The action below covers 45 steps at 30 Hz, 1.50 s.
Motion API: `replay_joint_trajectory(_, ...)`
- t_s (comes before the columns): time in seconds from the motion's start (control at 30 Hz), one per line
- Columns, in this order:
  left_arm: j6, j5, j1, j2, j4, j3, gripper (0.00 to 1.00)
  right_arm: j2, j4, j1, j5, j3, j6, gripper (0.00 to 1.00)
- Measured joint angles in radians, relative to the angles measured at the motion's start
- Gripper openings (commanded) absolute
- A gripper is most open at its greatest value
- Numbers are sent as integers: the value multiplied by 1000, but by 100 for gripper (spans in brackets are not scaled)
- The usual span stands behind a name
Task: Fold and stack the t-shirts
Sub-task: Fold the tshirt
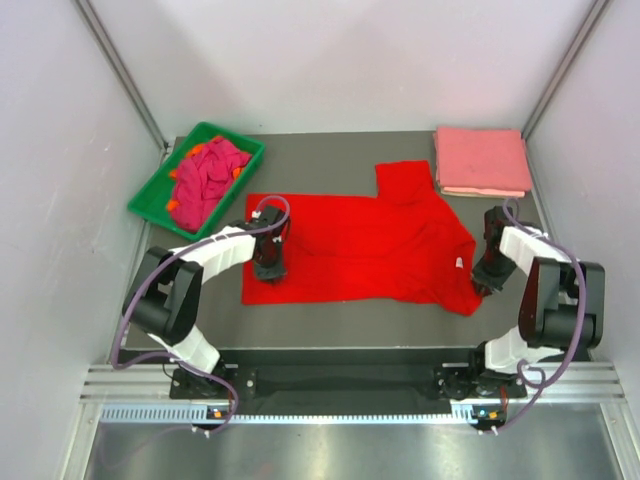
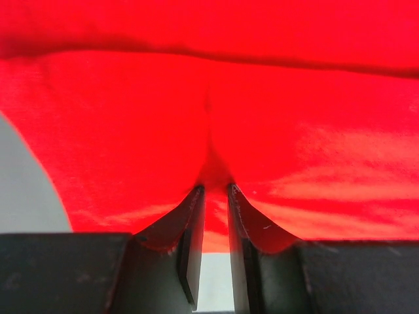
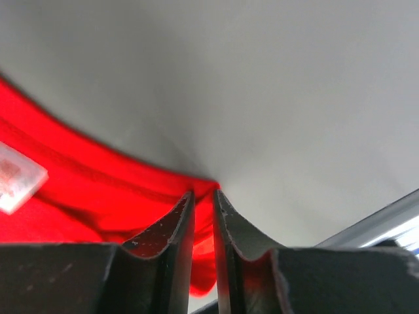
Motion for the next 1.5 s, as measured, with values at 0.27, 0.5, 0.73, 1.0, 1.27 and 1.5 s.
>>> replay_joint_trajectory(0.27, -28, -103, -27, 3, -12, 5, 25, 68, -21, 3, 54, 58, -64, 17)
replay_joint_trajectory(0.5, -24, -140, -48, 25, -44, 37, 26, 63, -7, 1, 83, 79, -100, 22)
replay_joint_trajectory(0.73, 8, -197, -117, 26, -79, 63, 27, -137, -52, -6, -47, 1, 9, 30)
replay_joint_trajectory(1.0, 30, -161, -119, 36, -37, 45, 27, -167, -35, -6, -75, -125, 119, 28)
replay_joint_trajectory(1.27, 29, -222, -146, 77, -63, 71, 27, -121, -4, -9, -52, -110, 117, 0)
replay_joint_trajectory(1.5, 11, -273, -169, 111, -125, 126, 28, -85, 14, -13, 53, -76, 51, 0)
